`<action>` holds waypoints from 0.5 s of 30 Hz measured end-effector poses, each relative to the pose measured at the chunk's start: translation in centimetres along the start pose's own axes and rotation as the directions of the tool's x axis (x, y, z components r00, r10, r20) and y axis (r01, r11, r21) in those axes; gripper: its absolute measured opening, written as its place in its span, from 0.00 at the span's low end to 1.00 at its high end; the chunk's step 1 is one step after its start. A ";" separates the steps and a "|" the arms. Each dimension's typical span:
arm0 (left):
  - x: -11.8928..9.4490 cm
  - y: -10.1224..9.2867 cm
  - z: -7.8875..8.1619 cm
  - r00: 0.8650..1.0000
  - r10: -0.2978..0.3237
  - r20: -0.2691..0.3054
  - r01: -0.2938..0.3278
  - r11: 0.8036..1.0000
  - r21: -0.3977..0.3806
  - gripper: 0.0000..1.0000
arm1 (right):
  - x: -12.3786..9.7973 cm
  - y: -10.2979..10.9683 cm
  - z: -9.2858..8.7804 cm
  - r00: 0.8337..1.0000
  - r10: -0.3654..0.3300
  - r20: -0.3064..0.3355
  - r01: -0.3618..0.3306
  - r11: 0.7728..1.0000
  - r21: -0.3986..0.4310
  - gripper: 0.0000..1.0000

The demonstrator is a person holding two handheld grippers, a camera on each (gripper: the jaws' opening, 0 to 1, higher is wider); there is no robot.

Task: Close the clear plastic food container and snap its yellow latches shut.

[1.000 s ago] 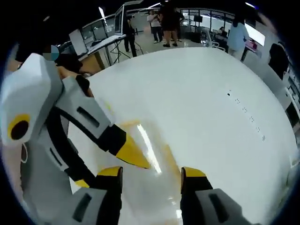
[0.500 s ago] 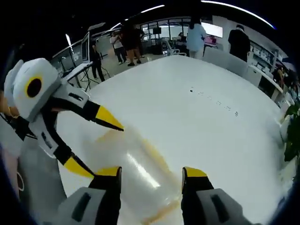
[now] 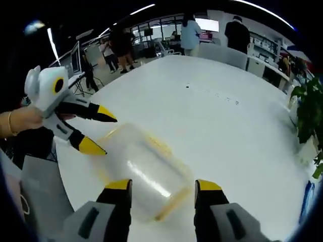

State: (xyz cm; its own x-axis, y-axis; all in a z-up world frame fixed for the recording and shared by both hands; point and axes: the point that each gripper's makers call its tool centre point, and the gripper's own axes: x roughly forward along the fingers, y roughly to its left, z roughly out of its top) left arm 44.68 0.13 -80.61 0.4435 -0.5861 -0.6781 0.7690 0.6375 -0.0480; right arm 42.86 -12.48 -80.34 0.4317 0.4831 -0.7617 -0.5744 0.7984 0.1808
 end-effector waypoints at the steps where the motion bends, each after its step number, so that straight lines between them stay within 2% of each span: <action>1: -0.1 0.1 0.1 1.000 0.002 0.020 -0.001 0.999 -0.042 0.45 | -0.1 0.0 -0.3 1.000 0.000 -0.001 0.000 1.000 0.005 0.48; 5: -0.2 0.2 -0.3 1.000 -0.001 0.022 0.003 0.994 -0.113 0.43 | -0.5 -0.3 -1.6 1.000 -0.027 -0.010 0.027 0.999 0.019 0.47; 6: -0.1 0.1 -0.4 1.000 -0.010 0.026 0.014 0.987 -0.163 0.42 | -0.6 -0.4 -1.8 1.000 -0.029 -0.011 0.029 0.999 0.027 0.47; 7: 0.1 0.1 -0.7 0.999 -0.015 0.028 0.021 0.969 -0.245 0.42 | -0.5 -0.5 -2.1 0.999 -0.030 -0.012 0.030 0.999 0.036 0.46; 8: 0.2 0.2 -0.8 0.999 -0.010 0.031 0.018 0.964 -0.267 0.44 | -0.5 -0.5 -2.3 0.999 -0.032 -0.013 0.033 0.999 0.042 0.45; 10: 0.3 0.5 -0.9 0.999 -0.002 0.037 0.012 0.964 -0.264 0.46 | -0.5 -0.6 -2.7 0.999 -0.035 -0.010 0.036 0.997 0.063 0.45; 11: 0.3 0.3 -0.9 0.999 -0.010 0.040 0.020 0.959 -0.284 0.45 | -0.5 -0.3 -2.8 1.000 -0.026 -0.006 0.027 0.995 0.094 0.44; 15: 0.4 0.0 -1.1 0.999 -0.021 0.037 0.032 0.944 -0.329 0.42 | -0.3 -0.3 -2.7 1.000 -0.012 0.005 0.012 0.993 0.117 0.44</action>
State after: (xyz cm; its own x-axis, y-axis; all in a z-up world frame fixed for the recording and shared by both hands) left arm 44.40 0.45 -81.66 0.4439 -0.6178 -0.6490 0.5889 0.7471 -0.3084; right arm 41.05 -13.83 -81.80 0.4425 0.4750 -0.7606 -0.4840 0.8405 0.2434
